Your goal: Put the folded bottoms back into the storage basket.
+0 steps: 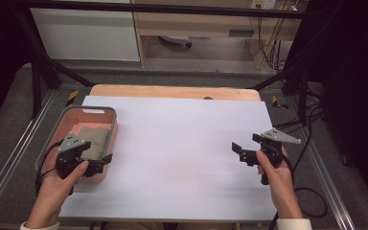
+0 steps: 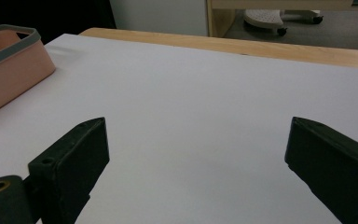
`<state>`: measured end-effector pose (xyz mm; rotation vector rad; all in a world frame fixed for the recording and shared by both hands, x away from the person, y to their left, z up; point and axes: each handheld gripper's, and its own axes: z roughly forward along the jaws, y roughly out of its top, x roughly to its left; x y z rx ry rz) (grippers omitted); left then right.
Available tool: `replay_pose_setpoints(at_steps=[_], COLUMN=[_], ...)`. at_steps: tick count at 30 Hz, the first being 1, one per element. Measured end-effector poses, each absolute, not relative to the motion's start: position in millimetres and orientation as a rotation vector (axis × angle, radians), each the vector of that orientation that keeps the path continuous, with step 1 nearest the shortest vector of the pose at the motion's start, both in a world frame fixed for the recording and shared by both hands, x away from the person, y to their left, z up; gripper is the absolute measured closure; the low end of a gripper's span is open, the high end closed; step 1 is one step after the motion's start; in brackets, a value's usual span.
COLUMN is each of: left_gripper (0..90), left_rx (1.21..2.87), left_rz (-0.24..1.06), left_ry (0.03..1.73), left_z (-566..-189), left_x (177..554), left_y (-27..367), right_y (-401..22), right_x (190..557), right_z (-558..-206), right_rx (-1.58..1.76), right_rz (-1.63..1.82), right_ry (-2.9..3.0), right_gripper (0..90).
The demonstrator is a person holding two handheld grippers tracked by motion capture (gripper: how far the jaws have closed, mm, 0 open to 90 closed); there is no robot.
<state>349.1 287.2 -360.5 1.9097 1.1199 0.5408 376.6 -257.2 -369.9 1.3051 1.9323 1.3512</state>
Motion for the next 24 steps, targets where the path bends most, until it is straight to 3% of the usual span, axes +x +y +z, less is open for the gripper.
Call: replay_pose_setpoints(at_steps=[24], left_gripper=[7.4], left_rx=[1.895], left_rz=[0.541], left_ry=[1.099], left_z=[-359.0], left_x=[347.1], left_y=[285.6], right_y=[-239.0], right_x=[353.8], right_z=[-426.2], right_rx=[1.234], right_rz=[1.355], right_ry=[1.981], right_gripper=[7.0])
